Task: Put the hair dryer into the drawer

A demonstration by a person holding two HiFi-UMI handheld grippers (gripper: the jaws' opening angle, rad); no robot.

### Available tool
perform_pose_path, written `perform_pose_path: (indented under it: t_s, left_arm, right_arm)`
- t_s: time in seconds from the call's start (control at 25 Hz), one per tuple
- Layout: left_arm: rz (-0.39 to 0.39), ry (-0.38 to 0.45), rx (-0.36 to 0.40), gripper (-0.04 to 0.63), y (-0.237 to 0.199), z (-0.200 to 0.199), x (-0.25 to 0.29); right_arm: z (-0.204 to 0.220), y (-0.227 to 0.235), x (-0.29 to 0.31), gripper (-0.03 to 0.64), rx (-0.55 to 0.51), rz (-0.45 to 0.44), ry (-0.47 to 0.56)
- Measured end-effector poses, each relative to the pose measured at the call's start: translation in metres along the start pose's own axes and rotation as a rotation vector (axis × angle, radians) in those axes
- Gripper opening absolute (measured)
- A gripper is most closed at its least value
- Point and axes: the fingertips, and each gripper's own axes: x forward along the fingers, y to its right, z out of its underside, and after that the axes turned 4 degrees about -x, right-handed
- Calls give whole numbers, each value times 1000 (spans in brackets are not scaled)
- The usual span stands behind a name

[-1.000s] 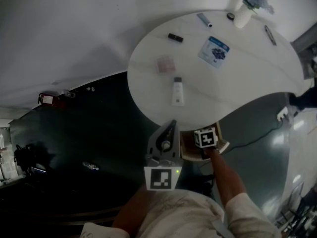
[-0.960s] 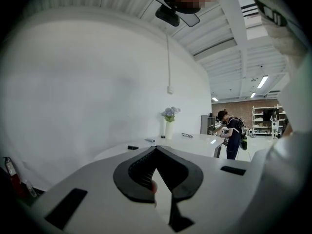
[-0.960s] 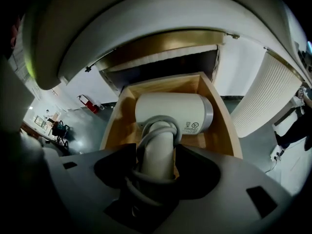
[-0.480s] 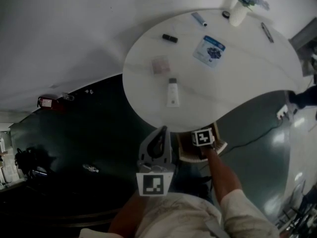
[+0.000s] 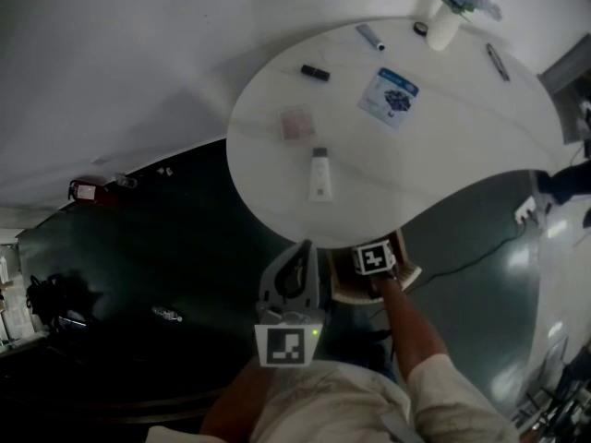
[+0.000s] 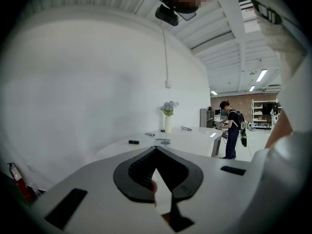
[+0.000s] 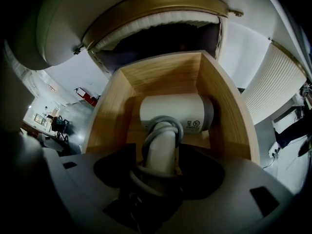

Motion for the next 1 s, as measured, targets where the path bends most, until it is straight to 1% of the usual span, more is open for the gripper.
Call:
perform_pose_path:
  t_s: [0.08, 0.12, 0.16, 0.2, 0.28, 0.32, 0.36, 0.4, 0.44, 0.48, 0.56, 0.64, 0.68, 0.76, 0.8, 0.84, 0.92, 1.0]
  left_arm:
    - [-18, 6, -79, -5, 1, 2, 0]
    - [-10, 7, -59, -5, 2, 0, 1]
    - [4, 6, -19, -5, 3, -2, 2]
    - [12, 7, 5, -5, 3, -4, 2]
    - [19, 19, 30, -5, 1, -8, 3]
    - [17, 30, 29, -5, 0, -10, 4]
    - [7, 37, -4, -5, 0, -10, 4]
    - [-13, 39, -80, -5, -1, -8, 4]
    - [-33, 39, -162, -5, -1, -4, 5]
    - [-38, 45, -179, -5, -1, -4, 6]
    - [-16, 70, -106, -5, 0, -8, 10]
    - [-10, 93, -96, -5, 1, -10, 12]
    - [-14, 92, -128, -5, 1, -9, 13]
    - [-41, 84, -274, -5, 0, -3, 12]
    - [-49, 90, -311, -5, 0, -3, 13]
    - [-50, 97, -319, -5, 0, -4, 14]
    - [-45, 103, -302, -5, 0, -6, 16]
    - [-35, 99, -293, -5, 2, -7, 17]
  right_arm:
    - [1, 1, -1, 265, -3, 1, 1]
    - [0, 0, -1, 265, -2, -4, 7]
    - [1, -1, -2, 265, 3, -9, 2]
    - [2, 0, -4, 265, 3, -3, -1]
    - [2, 6, -9, 266, -9, 29, 0]
    - [-4, 8, -12, 267, -27, 42, 24]
    - [-15, 9, -15, 267, -57, 52, 78]
    - [-23, 10, -18, 267, -84, 58, 121]
    - [-26, 10, -22, 267, -102, 61, 136]
    - [-25, 10, -27, 267, -114, 64, 135]
    - [-22, 11, -37, 267, -119, 66, 137]
    - [-20, 12, -48, 267, -104, 65, 156]
    - [-21, 10, -52, 267, -94, 59, 169]
    - [-20, 5, -59, 267, -74, 33, 192]
    - [-19, 2, -63, 267, -67, 23, 201]
    - [-18, 1, -67, 267, -63, 19, 210]
    - [-17, 2, -77, 267, -57, 18, 239]
    - [-20, 3, -90, 267, -52, 9, 290]
